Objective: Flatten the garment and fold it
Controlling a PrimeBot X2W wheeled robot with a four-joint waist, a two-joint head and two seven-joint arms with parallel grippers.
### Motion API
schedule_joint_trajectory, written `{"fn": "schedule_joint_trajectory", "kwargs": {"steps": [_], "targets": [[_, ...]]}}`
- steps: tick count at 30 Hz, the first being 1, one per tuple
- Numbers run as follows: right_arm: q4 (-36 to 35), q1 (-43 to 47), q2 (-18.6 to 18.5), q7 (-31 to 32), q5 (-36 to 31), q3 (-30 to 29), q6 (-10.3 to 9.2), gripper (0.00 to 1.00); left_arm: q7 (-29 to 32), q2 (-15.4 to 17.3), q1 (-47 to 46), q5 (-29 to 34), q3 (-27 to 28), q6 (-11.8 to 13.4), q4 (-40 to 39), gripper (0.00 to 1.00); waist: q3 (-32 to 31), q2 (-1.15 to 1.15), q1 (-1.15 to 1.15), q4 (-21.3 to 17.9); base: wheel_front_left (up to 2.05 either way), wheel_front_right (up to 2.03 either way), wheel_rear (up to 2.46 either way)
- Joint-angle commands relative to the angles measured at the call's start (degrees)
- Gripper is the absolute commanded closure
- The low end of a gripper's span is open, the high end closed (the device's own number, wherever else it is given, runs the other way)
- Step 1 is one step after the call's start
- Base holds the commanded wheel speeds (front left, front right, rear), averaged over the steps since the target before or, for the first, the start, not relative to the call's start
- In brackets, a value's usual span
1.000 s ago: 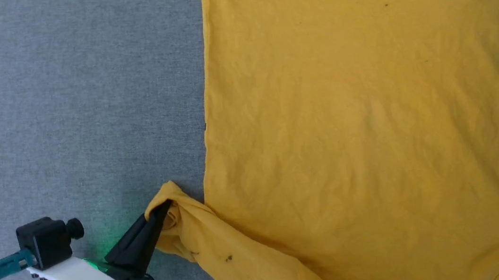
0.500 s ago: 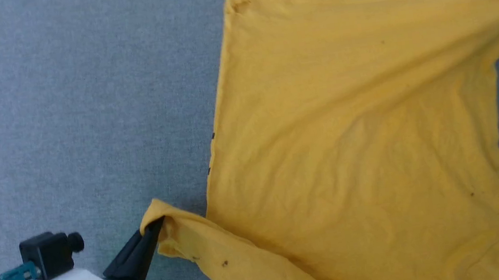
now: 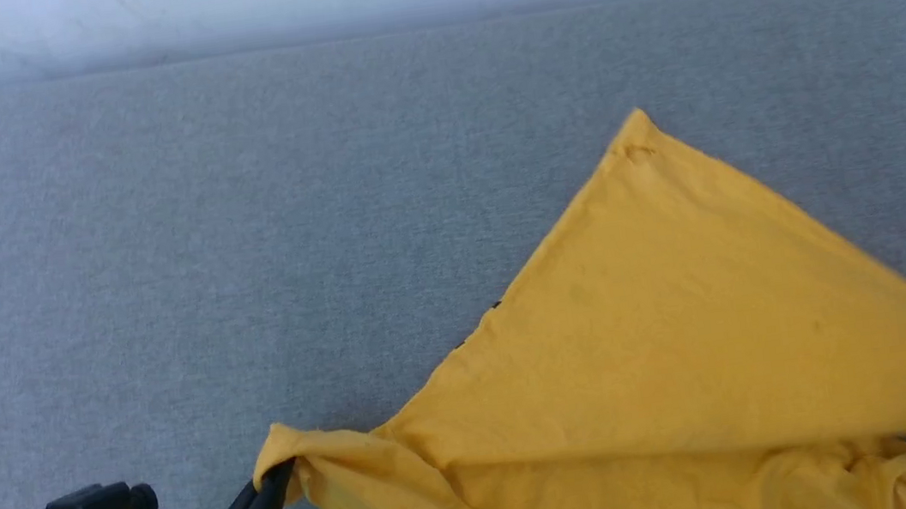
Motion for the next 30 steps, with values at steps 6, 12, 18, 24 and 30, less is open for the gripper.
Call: {"fn": "schedule_joint_trajectory", "kwargs": {"steps": [6, 12, 18, 24, 30], "targets": [[5.9, 11.2, 0.3, -5.7, 2.5, 4.3, -0.04, 1.0, -0.7, 0.8, 3.1, -0.5, 1.2, 1.4, -1.4, 1.0, -2.5, 0.0, 0.02, -2.8, 0.0, 0.0, 0.0], [18.8, 7.5, 0.3, -15.8, -2.3, 9.4, -0.04, 1.0, 0.5, 1.5, 3.5, -0.4, 1.0, 2.3, -2.6, 1.0, -3.6, 0.0, 0.02, -3.5, 0.0, 0.0, 0.0], [25.5, 4.1, 0.3, -20.1, -5.3, 10.0, -0.04, 0.0, 1.6, 1.8, 3.3, -0.1, 0.2, 2.9, -3.4, 1.0, -4.7, 0.0, 0.02, -3.0, 0.0, 0.0, 0.0], [10.0, 6.0, 0.3, -14.3, -5.0, 7.7, -0.04, 0.0, 1.6, 1.1, 3.2, -0.5, -0.6, 2.5, -4.0, 1.0, -4.4, 0.0, 0.02, -1.3, 0.0, 0.0, 0.0], [-6.7, -1.3, -0.7, -4.6, -8.1, 8.7, -0.04, 0.0, 1.5, 0.4, 1.7, -0.2, -1.7, 1.3, -3.5, 1.0, -2.7, 0.0, 0.02, 1.3, 0.0, 0.0, 0.0]]}}
